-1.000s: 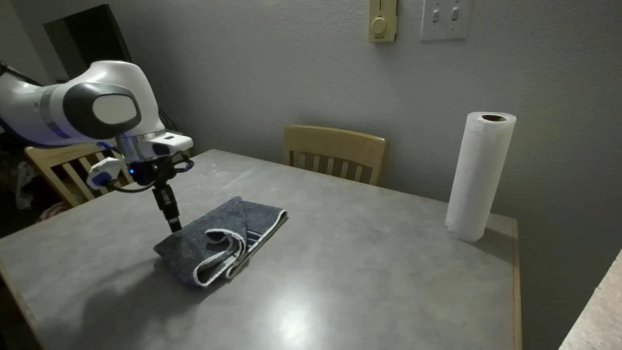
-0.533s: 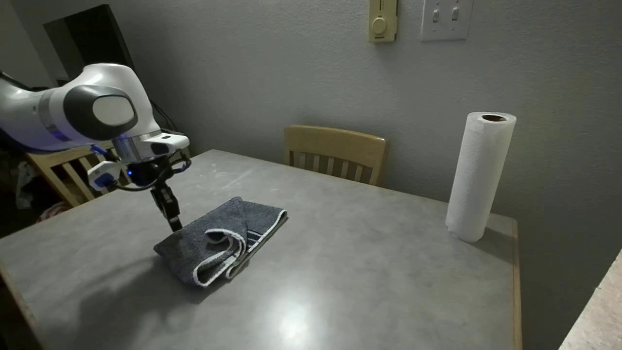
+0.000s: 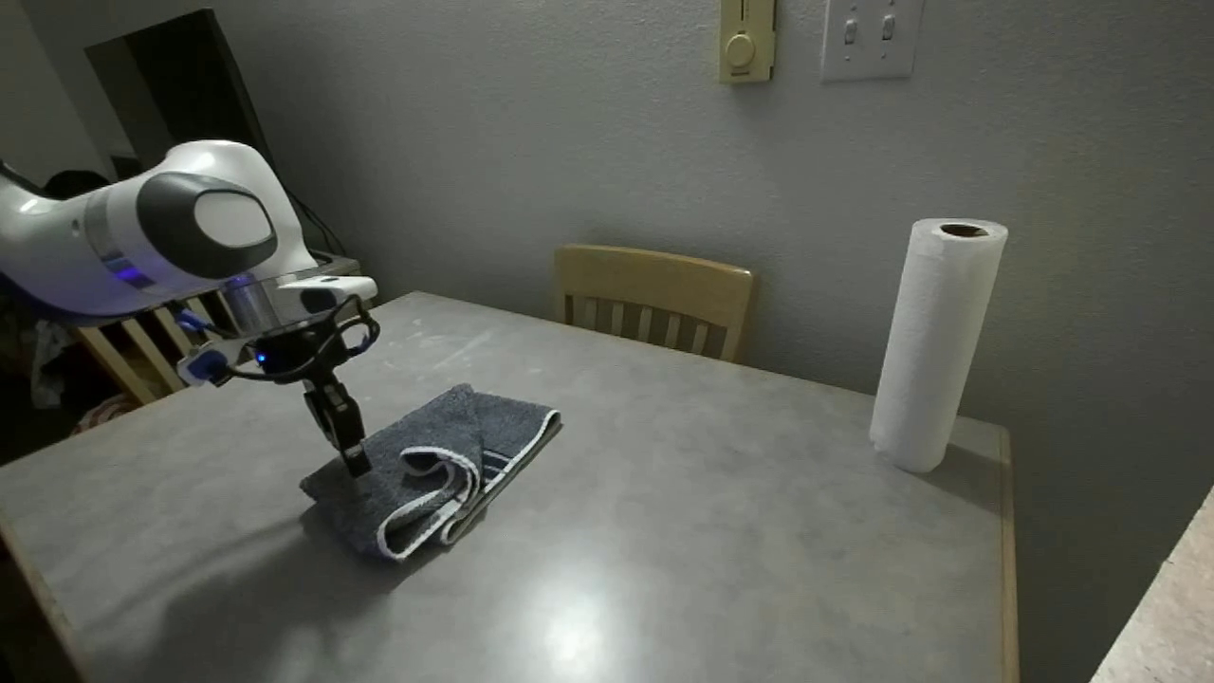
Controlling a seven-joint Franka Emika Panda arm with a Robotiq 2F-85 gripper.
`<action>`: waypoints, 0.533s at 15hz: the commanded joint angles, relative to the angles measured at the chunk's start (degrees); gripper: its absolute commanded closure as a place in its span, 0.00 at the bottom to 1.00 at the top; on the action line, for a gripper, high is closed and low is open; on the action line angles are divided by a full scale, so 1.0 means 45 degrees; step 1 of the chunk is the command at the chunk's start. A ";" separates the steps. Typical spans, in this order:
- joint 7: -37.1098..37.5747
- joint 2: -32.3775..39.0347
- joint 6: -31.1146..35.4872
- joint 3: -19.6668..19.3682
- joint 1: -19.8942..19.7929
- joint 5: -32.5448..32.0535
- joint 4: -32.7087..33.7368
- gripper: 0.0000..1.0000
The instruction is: Fold the towel once on the table
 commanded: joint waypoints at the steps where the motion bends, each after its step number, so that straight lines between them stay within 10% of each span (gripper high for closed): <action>1: 0.0381 -0.0132 -0.0434 -0.0298 -0.0041 -0.0802 -0.0176 1.00; 8: -0.0099 0.0065 0.0314 -0.0188 -0.0248 -0.0990 -0.0117 1.00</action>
